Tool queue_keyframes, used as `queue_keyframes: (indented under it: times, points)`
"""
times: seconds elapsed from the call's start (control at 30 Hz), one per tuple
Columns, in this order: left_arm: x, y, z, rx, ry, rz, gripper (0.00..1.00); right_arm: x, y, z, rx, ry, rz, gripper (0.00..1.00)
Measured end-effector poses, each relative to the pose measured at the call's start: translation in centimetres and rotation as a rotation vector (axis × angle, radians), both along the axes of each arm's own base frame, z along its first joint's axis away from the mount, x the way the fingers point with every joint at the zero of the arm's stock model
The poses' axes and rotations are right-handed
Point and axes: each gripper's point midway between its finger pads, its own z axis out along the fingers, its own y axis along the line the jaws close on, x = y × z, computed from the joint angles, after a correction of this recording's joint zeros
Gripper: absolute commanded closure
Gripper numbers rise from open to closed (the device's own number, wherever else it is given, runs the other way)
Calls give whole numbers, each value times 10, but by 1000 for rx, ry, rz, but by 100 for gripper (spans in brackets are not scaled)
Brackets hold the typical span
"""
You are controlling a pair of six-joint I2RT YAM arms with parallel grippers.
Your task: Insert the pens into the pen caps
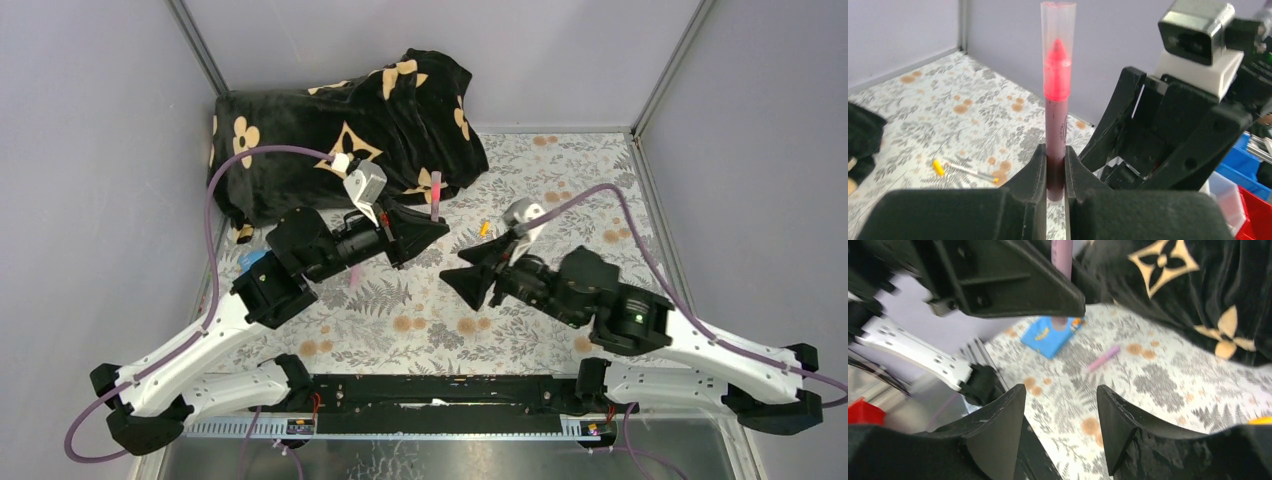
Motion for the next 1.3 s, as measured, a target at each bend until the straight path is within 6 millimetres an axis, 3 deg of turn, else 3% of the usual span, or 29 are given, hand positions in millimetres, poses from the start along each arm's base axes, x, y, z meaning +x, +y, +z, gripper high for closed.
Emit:
queue_keyframes:
  times: [0.17, 0.33, 0.6, 0.83, 0.9, 1.03, 1.3]
  points:
    - [16, 11, -34, 79, 73, 113, 100, 11, 15, -60, -179, 69, -33, 36]
    - [23, 18, -80, 183, 148, 173, 100, 19, 8, -118, -332, 156, -118, 29]
    - [19, 21, -130, 286, 218, 161, 100, 64, -25, -189, -468, 449, -299, 29]
    - [21, 22, -149, 336, 255, 175, 100, 76, -68, -246, -454, 707, -389, 27]
    - [29, 24, -167, 389, 294, 224, 100, 76, -76, -252, -450, 734, -412, 27]
    - [44, 34, -210, 507, 397, 318, 100, 75, -74, -242, -411, 722, -400, 27]
    - [76, 77, -310, 765, 624, 552, 100, 76, -72, -226, -354, 680, -388, 26]
